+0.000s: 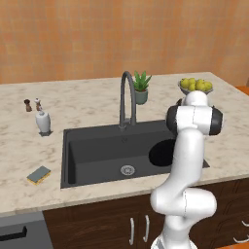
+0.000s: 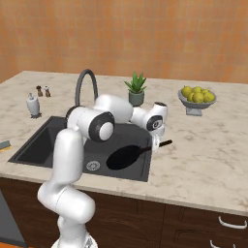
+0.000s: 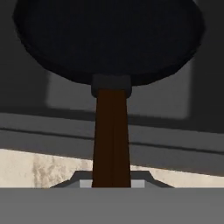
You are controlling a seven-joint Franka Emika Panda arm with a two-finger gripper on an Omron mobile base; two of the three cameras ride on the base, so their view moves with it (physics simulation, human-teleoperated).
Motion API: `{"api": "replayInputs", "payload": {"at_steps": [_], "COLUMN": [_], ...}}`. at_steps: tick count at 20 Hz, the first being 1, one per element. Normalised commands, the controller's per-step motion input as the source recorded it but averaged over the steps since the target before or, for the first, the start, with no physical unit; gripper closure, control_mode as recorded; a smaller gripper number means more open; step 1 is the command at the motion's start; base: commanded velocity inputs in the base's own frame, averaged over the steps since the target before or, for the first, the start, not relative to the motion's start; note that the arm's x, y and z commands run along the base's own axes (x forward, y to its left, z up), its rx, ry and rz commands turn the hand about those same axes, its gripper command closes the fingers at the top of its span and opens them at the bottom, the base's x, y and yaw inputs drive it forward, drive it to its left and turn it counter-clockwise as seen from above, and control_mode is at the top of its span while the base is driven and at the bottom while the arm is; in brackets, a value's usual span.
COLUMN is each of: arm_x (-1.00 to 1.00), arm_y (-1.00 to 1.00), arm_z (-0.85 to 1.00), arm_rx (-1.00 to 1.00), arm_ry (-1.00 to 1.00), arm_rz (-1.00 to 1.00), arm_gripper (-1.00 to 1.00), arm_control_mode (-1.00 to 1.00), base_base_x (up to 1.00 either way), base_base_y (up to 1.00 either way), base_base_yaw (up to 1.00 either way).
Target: Pick the pan and sponge and place them into the sink. Then turn on the water.
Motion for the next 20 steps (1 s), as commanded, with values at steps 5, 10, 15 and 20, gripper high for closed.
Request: {"api": "replayInputs", "payload": {"at_steps": [5,10,15,20], "arm_x": [0.00,0.04,0.02,-0.01], "arm_y": [0.46,0.92,0.56,0.47], "arm_z": [-0.15,-0.19,-0.12,-0.22], "arm_rx": [0.30,-0.01,0.00,0.01], "arm_ry": [0.12,0.14,0.07,0.00], "arm_rz": [0.07,-0.19,-0.28,-0.17], "arm_gripper": [1.00,1.00,1.00,1.00], "arm_control_mode": [-1.00,-1.00,-1.00,-1.00], "base_base_x": [0.00,0.00,0.00,0.00], "base_base_y": [0.00,0.00,0.00,0.00], "base_base_yaw": [0.00,0.00,0.00,0.00]}}
